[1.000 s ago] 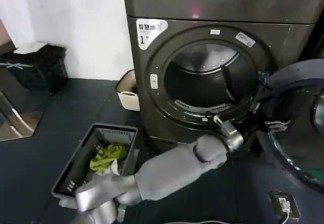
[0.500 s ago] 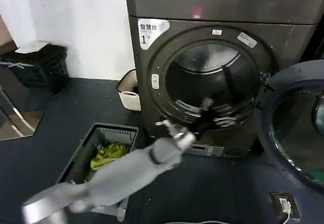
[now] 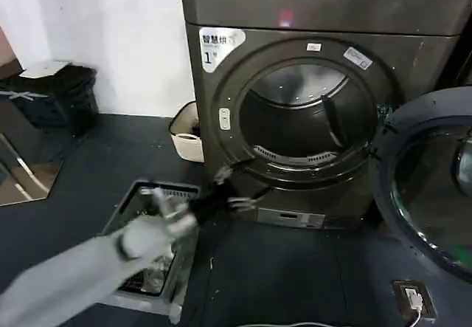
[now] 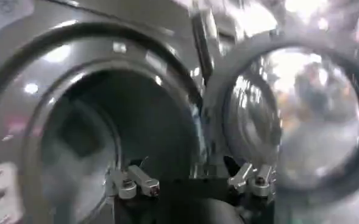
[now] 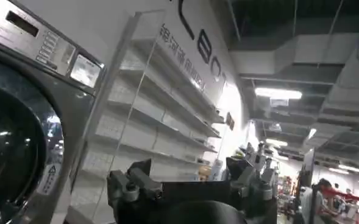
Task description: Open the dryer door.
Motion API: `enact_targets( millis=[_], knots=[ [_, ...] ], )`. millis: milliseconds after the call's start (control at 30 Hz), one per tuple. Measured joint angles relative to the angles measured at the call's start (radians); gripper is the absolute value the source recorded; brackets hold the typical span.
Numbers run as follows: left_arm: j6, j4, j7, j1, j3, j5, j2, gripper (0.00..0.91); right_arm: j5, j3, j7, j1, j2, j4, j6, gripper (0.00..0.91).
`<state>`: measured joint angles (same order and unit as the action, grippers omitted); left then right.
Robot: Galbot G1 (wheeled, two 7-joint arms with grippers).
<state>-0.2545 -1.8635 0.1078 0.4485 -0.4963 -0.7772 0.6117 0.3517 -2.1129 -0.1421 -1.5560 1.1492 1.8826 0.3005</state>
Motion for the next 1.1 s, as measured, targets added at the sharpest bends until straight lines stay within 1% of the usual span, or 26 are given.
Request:
enact_targets(
  millis=[200,300,367,467,633,667,733,833,900,1100],
  knots=[
    [0.083,-0.06,0.078,0.116,0.121,-0.027,-0.21,0.907,-0.014,-0.006,0.001,0.011,-0.01,-0.001,0.006,0.907],
    [0.157,-0.064,0.126,0.164,0.18,-0.018,-0.304,0.907,-0.017,-0.001,0.0,0.019,-0.011,-0.002,0.007,0.907],
    [0.209,-0.067,0.139,0.184,0.204,-0.016,-0.358,0.907,-0.019,0.002,0.0,0.022,-0.012,-0.004,0.007,0.907],
    [0.289,-0.088,0.179,0.211,0.24,-0.052,-0.424,0.907,-0.021,0.005,-0.001,0.028,-0.016,-0.007,0.008,0.907],
    [0.412,-0.077,0.259,0.244,0.271,-0.004,-0.526,0.907,-0.023,0.005,-0.001,0.039,-0.027,-0.011,0.013,0.907],
    [0.425,-0.069,0.275,0.249,0.273,0.01,-0.542,0.907,-0.023,0.004,-0.001,0.039,-0.03,-0.014,0.013,0.907],
    [0.414,-0.05,0.32,0.256,0.275,0.06,-0.564,0.907,-0.023,0.005,-0.001,0.041,-0.033,-0.019,0.013,0.907],
    [0.442,-0.018,0.357,0.267,0.275,0.13,-0.586,0.907,-0.023,0.006,-0.003,0.04,-0.036,-0.025,0.013,0.907],
    [0.445,-0.001,0.386,0.27,0.274,0.177,-0.596,0.907,-0.023,0.006,-0.003,0.04,-0.04,-0.028,0.013,0.907],
    [0.503,0.03,0.432,0.274,0.275,0.28,-0.63,0.907,-0.022,0.013,-0.005,0.039,-0.042,-0.027,0.013,0.907]
  ],
)
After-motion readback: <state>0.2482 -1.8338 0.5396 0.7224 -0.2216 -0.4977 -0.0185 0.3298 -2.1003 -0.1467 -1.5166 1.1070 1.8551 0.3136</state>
